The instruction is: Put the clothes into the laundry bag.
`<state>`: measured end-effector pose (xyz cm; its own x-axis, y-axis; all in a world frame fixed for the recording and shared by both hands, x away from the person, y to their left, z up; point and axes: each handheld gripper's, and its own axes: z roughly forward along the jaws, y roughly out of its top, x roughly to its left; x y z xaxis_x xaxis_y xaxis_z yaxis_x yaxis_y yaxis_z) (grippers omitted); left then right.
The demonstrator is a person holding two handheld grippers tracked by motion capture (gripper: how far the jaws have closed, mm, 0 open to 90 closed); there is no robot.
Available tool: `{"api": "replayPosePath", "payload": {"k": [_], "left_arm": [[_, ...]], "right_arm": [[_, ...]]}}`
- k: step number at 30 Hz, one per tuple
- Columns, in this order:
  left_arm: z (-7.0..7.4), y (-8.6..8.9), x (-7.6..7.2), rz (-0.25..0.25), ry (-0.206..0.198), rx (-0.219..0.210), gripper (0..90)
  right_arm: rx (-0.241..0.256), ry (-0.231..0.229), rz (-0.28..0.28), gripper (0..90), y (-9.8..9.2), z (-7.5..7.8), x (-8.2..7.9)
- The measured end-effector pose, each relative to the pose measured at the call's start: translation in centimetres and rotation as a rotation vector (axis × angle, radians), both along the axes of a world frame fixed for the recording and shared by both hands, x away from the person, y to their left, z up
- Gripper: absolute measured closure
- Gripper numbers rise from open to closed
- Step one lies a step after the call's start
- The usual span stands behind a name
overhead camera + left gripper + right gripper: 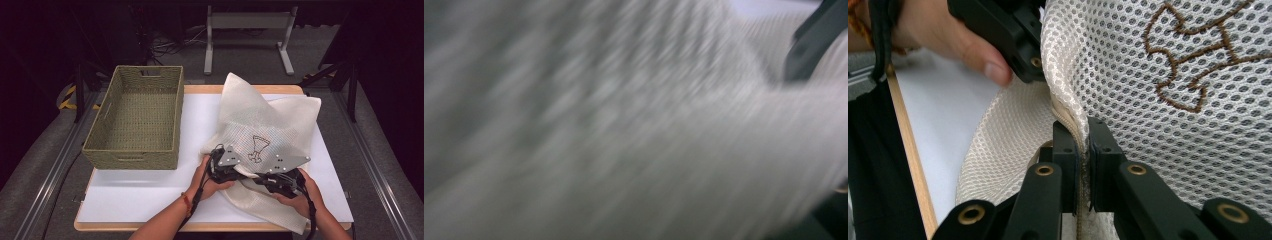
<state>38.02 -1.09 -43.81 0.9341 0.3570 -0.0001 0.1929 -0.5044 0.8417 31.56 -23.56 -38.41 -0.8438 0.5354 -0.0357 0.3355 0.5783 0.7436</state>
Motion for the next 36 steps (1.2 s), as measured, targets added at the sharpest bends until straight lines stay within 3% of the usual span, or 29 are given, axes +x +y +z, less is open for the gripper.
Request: {"api": "replayPosePath", "payload": {"k": [3,6,9,11,13,15,17,19,20,21,22,23,24,25,27,32,33,35,36], "left_arm": [[-0.1,2.5,-0.1,0.014,0.022,0.007,50.1],[0.6,4.3,-0.7,0.036,0.007,0.049,40.4],[1.0,5.7,-1.2,0.049,0.04,0.054,38.6],[0.8,5.8,-1.3,0.088,0.046,0.083,37.0],[0.5,5.7,-1.4,0.093,0.051,0.095,35.3],[-0.1,5.1,-1.4,0.103,0.059,0.149,35.5],[-0.3,5.0,-1.3,0.104,0.059,0.153,35.3],[-0.3,5.1,-1.2,0.104,0.053,0.134,37.4],[-0.3,5.1,-1.2,0.104,0.053,0.134,46.8],[-0.1,4.6,-1.2,0.093,0.014,0.166,57.8],[-0.1,4.6,-1.2,0.093,0.014,0.166,68.4],[-0.1,4.3,-1.0,0.1,0.004,0.176,74.4],[-0.2,4.0,-0.8,0.112,0.009,0.181,74.4],[-0.3,3.7,-0.5,0.118,0.014,0.183,82.6],[-0.3,3.1,-0.2,0.137,0.013,0.167,84.2],[0.5,1.4,0.8,0.122,0.034,0.047,86.3],[0.4,0.2,1.0,0.116,0.038,0.02,86.3],[0.4,-0.4,1.1,0.111,0.041,0.004,86.4],[0.3,-1.0,1.1,0.107,0.061,-0.017,86.4]], "right_arm": [[0.005,0.003,-0.003,84.6,0.0,0.0,0.0],[0.007,0.007,-0.004,84.5,0.1,-0.1,0.1],[0.003,0.001,-0.002,84.3,0.2,-0.1,0.0],[0.006,0.0,-0.003,84.3,0.1,0.0,0.0],[0.005,0.0,-0.003,84.2,0.2,0.0,0.1],[0.001,-0.002,-0.004,83.4,0.3,0.0,0.0],[-0.003,-0.009,-0.001,83.5,0.3,0.1,-0.1],[0.002,-0.009,0.0,83.4,0.2,0.1,-0.1],[0.008,-0.008,0.001,83.4,0.2,0.1,-0.1],[0.011,-0.003,0.003,83.4,0.2,0.0,-0.1],[0.011,-0.003,0.003,83.4,0.2,0.0,-0.1],[0.004,-0.006,0.005,83.5,0.3,0.0,-0.1],[0.004,-0.006,0.005,83.5,0.3,0.0,-0.1],[0.003,-0.01,0.009,83.7,0.5,0.0,-0.2],[0.001,-0.009,0.01,83.7,0.5,0.1,-0.2],[0.01,-0.003,0.02,84.1,0.6,0.1,-0.3],[0.008,0.001,0.019,84.1,0.6,0.1,-0.3],[0.01,0.001,0.019,84.2,0.5,0.1,-0.3],[0.01,0.004,0.017,84.2,0.3,0.2,-0.2]]}}
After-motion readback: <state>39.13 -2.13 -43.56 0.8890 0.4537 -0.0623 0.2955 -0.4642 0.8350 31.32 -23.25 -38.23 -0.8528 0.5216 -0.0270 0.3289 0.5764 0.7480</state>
